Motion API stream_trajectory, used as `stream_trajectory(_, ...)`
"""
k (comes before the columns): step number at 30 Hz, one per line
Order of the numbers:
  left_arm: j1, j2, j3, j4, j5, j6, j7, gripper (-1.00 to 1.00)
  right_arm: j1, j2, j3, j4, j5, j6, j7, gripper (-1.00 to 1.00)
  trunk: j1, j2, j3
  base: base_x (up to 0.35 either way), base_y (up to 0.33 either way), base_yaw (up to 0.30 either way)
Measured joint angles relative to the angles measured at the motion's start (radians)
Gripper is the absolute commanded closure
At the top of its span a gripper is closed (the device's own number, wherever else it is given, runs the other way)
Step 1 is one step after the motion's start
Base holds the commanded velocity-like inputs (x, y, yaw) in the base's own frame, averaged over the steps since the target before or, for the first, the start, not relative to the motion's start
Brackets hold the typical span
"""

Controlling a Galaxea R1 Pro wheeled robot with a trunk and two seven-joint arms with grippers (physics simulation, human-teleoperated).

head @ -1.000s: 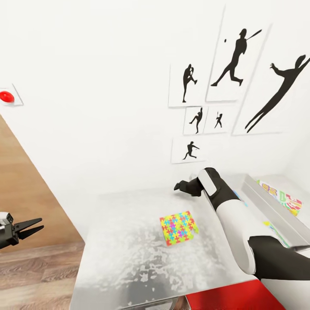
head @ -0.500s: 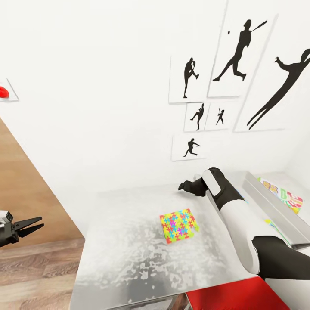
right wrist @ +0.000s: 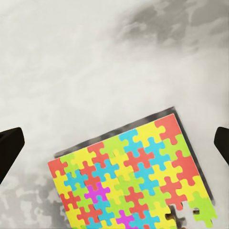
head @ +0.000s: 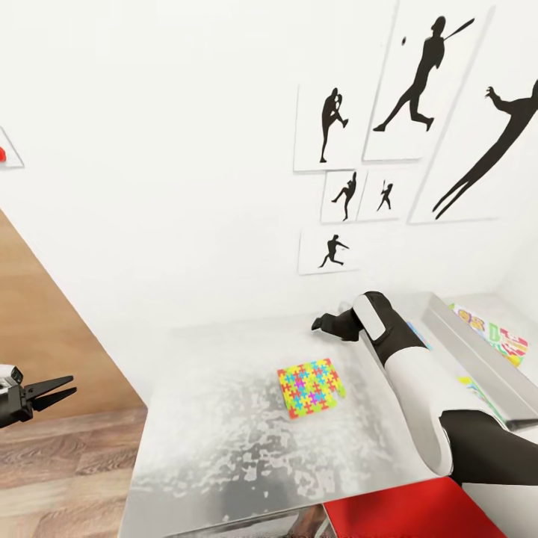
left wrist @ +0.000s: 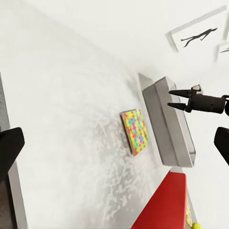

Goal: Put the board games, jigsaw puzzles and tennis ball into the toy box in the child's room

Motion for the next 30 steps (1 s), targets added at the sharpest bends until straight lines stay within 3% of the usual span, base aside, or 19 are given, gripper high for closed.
stream_trajectory(20,0.0,0.0,0.0,0.0,0.0,0.0,0.0,-1.0,-0.001,-0.002,0.0,-0.001,-0.002,0.002,0.003,-1.0,0.0,0.0,-0.033,0.0,0.0,0.0)
stream_trajectory(30,0.0,0.0,0.0,0.0,0.0,0.0,0.0,-1.0,-0.001,-0.019,0.0,-0.002,-0.004,0.004,0.07,-1.0,0.0,0.0,-0.049,0.0,0.0,0.0)
